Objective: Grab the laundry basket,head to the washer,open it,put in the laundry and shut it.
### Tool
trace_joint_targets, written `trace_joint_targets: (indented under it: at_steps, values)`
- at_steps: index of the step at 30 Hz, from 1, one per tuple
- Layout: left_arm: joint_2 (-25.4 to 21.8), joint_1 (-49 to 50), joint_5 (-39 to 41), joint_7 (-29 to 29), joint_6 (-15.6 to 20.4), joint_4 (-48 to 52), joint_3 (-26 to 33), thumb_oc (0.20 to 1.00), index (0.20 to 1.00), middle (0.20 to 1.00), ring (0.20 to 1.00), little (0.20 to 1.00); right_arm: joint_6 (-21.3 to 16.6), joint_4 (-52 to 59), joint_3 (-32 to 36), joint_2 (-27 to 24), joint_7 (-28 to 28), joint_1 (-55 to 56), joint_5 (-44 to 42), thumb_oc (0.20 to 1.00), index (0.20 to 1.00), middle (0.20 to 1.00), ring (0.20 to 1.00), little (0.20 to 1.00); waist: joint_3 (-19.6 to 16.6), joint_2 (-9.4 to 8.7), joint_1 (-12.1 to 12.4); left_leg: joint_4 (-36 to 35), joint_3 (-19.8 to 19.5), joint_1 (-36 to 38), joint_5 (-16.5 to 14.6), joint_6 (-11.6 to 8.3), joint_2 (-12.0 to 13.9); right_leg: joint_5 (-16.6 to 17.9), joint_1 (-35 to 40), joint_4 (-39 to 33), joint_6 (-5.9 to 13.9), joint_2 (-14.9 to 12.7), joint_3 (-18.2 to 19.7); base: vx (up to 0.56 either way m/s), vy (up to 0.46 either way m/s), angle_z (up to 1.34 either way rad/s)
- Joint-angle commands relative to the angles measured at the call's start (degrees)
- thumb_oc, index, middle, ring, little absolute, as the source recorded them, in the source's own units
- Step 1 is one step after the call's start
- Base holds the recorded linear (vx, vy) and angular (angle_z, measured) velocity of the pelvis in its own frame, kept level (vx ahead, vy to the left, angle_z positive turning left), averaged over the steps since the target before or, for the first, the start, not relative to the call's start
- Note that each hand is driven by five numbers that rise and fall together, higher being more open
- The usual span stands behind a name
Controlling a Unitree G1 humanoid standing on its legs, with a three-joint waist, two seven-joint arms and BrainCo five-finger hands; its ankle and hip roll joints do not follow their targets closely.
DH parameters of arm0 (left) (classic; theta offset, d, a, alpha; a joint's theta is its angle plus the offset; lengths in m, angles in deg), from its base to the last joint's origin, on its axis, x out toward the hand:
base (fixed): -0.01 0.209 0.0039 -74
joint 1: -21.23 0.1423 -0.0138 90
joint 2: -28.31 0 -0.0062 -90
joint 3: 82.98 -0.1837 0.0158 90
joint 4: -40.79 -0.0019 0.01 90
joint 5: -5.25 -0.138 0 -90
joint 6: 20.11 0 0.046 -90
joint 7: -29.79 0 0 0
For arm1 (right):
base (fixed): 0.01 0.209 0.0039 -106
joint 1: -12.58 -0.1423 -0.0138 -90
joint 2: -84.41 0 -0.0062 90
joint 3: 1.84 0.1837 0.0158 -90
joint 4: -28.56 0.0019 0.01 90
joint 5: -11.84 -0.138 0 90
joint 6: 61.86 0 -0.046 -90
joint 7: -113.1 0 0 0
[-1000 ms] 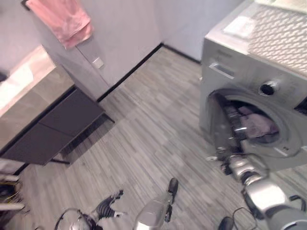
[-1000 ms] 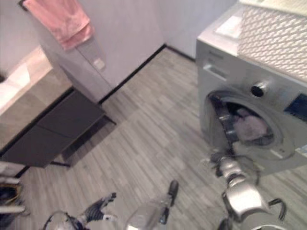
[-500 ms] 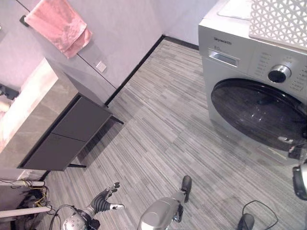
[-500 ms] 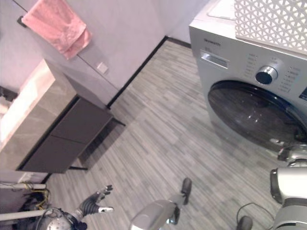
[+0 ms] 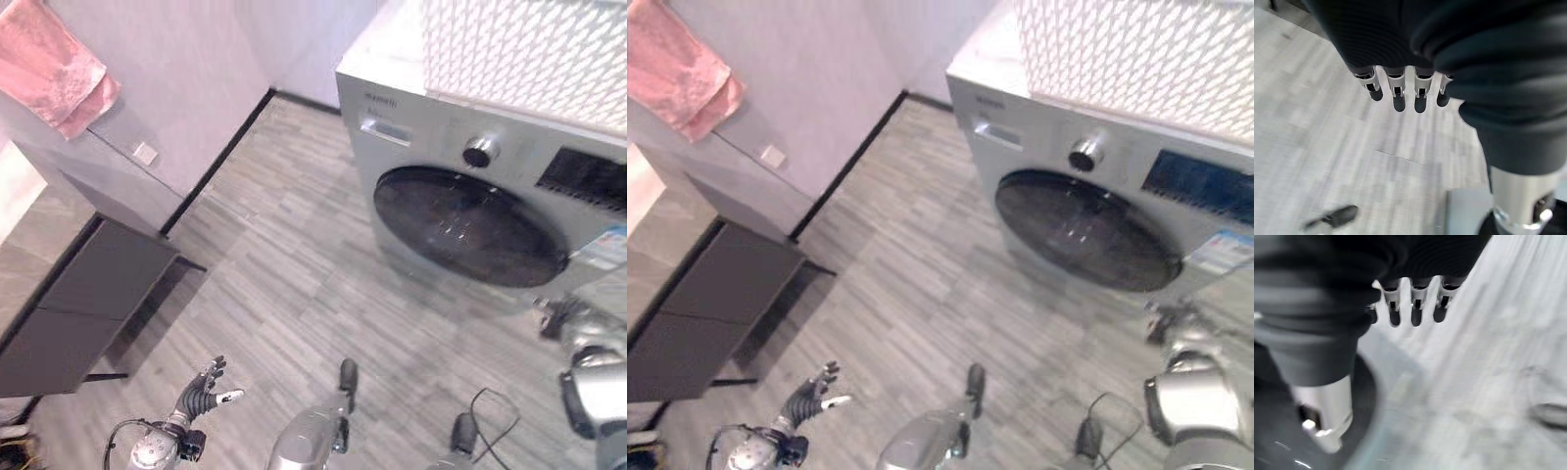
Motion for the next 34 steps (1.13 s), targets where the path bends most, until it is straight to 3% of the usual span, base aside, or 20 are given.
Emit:
trace_joint_targets:
  at_steps: [1,3,4,8,11,12,13,14,15,16,17,18,23,34]
  values:
    - [1.05,-0.18,-0.24,3.77,1.26,-5.09,2.04,1.000,1.000,1.000,1.000,1.000,-0.13,-0.98,-0.51,2.02,0.20,7.64,5.29,1.000,1.000,1.000,1.000,1.000,-3.72,-2.37,-2.16,5.25,-2.56,-3.21,-3.74,-2.00,4.94,-8.13,2.27,4.52,-0.44,-1.79,0.94,0.02,-0.233,-0.01]
    - [1.71,-0.64,-1.16,4.51,1.45,-6.95,2.83,1.000,1.000,1.000,1.000,1.000,-0.41,-0.51,-0.28,4.41,0.32,11.40,6.45,1.000,1.000,1.000,1.000,1.000,-4.39,-3.35,-2.91,5.23,-2.78,-2.35,-3.79,-2.06,5.45,-8.88,2.97,5.32,-0.74,-1.27,0.90,0.00,-0.214,0.06]
    - [2.66,-1.18,-3.09,5.71,1.28,-9.82,3.97,1.000,1.000,1.000,1.000,1.000,-0.94,-0.02,0.19,8.32,0.88,18.56,8.31,1.000,1.000,1.000,1.000,1.000,-5.22,-5.22,-4.43,5.49,-3.62,-1.10,-3.28,-2.13,6.50,-10.85,3.53,9.01,-1.91,0.35,0.94,-0.03,-0.260,0.11]
    - [4.17,-1.30,-4.92,7.50,0.94,-13.76,5.79,1.000,1.000,1.000,1.000,1.000,-1.34,0.43,0.14,12.72,1.30,25.23,9.87,1.000,1.000,1.000,1.000,1.000,-6.53,-7.22,-5.99,5.16,-4.74,0.93,-2.02,-2.42,8.05,-12.92,4.87,11.48,-3.39,2.94,0.58,-0.07,-0.247,0.11]
    - [6.61,-1.92,-5.62,10.42,0.27,-19.46,8.04,1.000,1.000,1.000,1.000,1.000,-2.46,2.42,-1.68,15.34,1.24,29.90,10.84,1.000,1.000,1.000,1.000,1.000,-7.26,-8.03,-7.47,2.90,-6.96,1.36,6.55,-5.00,11.26,-14.29,4.81,11.67,-5.73,7.40,1.03,-0.16,-0.207,-0.02]
    - [7.04,-2.04,-6.19,10.85,0.49,-19.60,8.08,1.000,1.000,1.000,1.000,1.000,-2.68,2.35,-1.97,15.78,1.13,30.74,11.10,1.000,1.000,1.000,1.000,1.000,-7.22,-8.27,-7.57,1.88,-8.06,1.16,7.65,-5.26,11.36,-14.27,4.19,11.52,-5.96,7.94,1.36,-0.12,-0.080,-0.16]
    - [7.05,-2.04,-6.20,10.85,0.50,-19.61,8.08,1.000,1.000,1.000,1.000,1.000,-2.69,2.35,-1.97,15.78,1.13,30.75,11.10,1.000,1.000,1.000,1.000,1.000,-7.26,-8.26,-7.59,1.83,-8.07,1.15,7.69,-5.27,11.38,-14.28,4.16,11.53,-5.97,7.96,1.34,-0.24,-0.102,-0.26]
    - [7.22,-3.28,-8.44,12.77,0.76,-20.82,7.62,1.000,1.000,1.000,1.000,1.000,-3.11,2.56,-1.39,15.83,0.67,31.71,10.53,1.000,1.000,1.000,1.000,1.000,-6.05,-10.04,-9.01,3.94,-7.35,-0.21,7.51,-4.38,10.37,-13.15,3.31,11.57,-6.49,7.89,1.07,-0.26,-0.083,-0.14]
    - [7.35,-3.25,-8.35,12.86,1.01,-21.26,7.66,1.000,1.000,1.000,1.000,1.000,-3.20,2.74,-1.52,15.80,0.51,31.97,10.41,1.000,1.000,1.000,1.000,1.000,-5.94,-10.71,-9.27,5.80,-7.27,0.19,5.32,-3.57,9.68,-12.65,2.51,11.87,-6.60,7.72,1.27,-0.31,-0.095,0.18]
    - [7.94,-3.47,-8.93,13.03,0.88,-23.42,7.50,1.000,1.000,1.000,1.000,1.000,-3.13,2.10,-1.74,15.69,-0.05,32.06,10.45,1.000,1.000,1.000,1.000,1.000,-6.07,-11.38,-9.28,6.82,-8.05,1.89,0.70,-2.16,8.30,-12.48,1.68,12.09,-6.35,7.36,1.56,-0.15,-0.005,0.53]
    - [8.39,-3.62,-9.38,13.38,0.54,-24.21,7.29,1.000,1.000,1.000,1.000,1.000,-3.39,2.14,-0.72,16.67,-0.41,33.23,9.89,1.000,1.000,1.000,1.000,1.000,-6.65,-11.41,-10.39,6.51,-7.95,2.66,0.36,-2.05,8.36,-11.88,1.06,11.96,-6.19,7.43,1.90,-0.13,0.063,0.53]
    - [8.64,-4.08,-8.90,13.80,1.08,-25.54,7.43,1.000,1.000,1.000,1.000,1.000,-3.55,3.04,0.20,17.79,-0.25,34.26,8.10,1.000,1.000,1.000,1.000,1.000,-7.16,-11.45,-11.86,5.95,-4.23,3.79,0.89,-2.24,9.68,-11.31,0.64,12.21,-6.06,7.44,2.15,-0.08,0.075,0.18]
    - [10.08,-3.69,-7.42,12.73,0.76,-30.72,8.24,1.000,1.000,1.000,1.000,1.000,-3.99,2.29,2.91,19.94,-0.61,35.30,3.77,1.000,1.000,1.000,1.000,1.000,-9.57,-10.80,-13.10,3.42,-2.90,6.31,-0.41,-2.40,9.93,-11.22,1.24,12.06,-5.28,7.42,2.71,0.04,0.055,0.00]
    - [11.16,-3.09,-5.46,8.38,0.09,-35.61,8.83,1.000,1.000,1.000,1.000,1.000,-3.31,3.06,0.87,19.99,0.01,34.17,6.41,1.000,1.000,1.000,1.000,1.000,-11.40,-10.76,-12.93,0.32,-1.53,9.49,-2.25,-2.59,8.51,-10.14,3.40,10.70,-3.77,4.93,2.55,0.03,0.043,-0.05]
